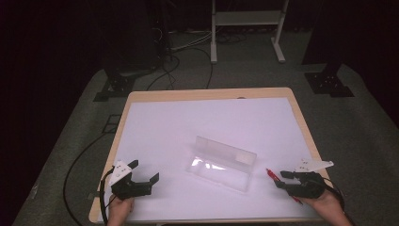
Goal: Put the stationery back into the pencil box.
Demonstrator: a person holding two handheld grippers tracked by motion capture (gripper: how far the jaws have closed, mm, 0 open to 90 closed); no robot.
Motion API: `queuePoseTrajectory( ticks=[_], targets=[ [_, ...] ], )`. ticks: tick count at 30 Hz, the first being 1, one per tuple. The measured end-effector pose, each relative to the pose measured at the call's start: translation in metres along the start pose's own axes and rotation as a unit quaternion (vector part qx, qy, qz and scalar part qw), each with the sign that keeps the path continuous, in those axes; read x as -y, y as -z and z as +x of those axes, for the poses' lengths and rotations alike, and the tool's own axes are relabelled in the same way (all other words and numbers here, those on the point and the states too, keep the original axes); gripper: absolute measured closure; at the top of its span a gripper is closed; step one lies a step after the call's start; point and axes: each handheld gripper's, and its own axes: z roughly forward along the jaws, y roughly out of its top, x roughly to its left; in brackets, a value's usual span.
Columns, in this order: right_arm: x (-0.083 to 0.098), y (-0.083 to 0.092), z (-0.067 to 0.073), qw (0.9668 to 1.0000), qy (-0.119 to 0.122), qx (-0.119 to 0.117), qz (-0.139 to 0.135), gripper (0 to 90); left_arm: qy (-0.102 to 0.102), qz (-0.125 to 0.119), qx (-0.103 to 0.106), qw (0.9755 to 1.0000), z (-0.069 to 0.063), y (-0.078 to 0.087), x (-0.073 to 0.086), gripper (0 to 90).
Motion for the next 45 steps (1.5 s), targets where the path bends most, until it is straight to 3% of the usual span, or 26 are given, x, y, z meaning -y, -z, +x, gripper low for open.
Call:
queuePoseTrajectory(
  ticks=[15, 35, 45],
  targets=[
    [0.011, 0.005, 0.006, 0.9996, -0.009, 0.023, 0.012, 61.8, 0.0, 0.0, 0.0, 1.0, 0.0, 0.0, 0.0, 0.0],
    [0.016, 0.003, 0.008, 0.9989, -0.005, 0.039, 0.026, 74.2, 0.002, -0.001, 0.0, 1.0, 0.0, 0.0, 0.0, 0.0],
    [0.015, 0.003, 0.008, 0.9987, -0.016, 0.038, 0.029, 77.7, 0.002, -0.002, 0.0, 1.0, 0.0, 0.0, 0.0, 0.0]
  ],
)
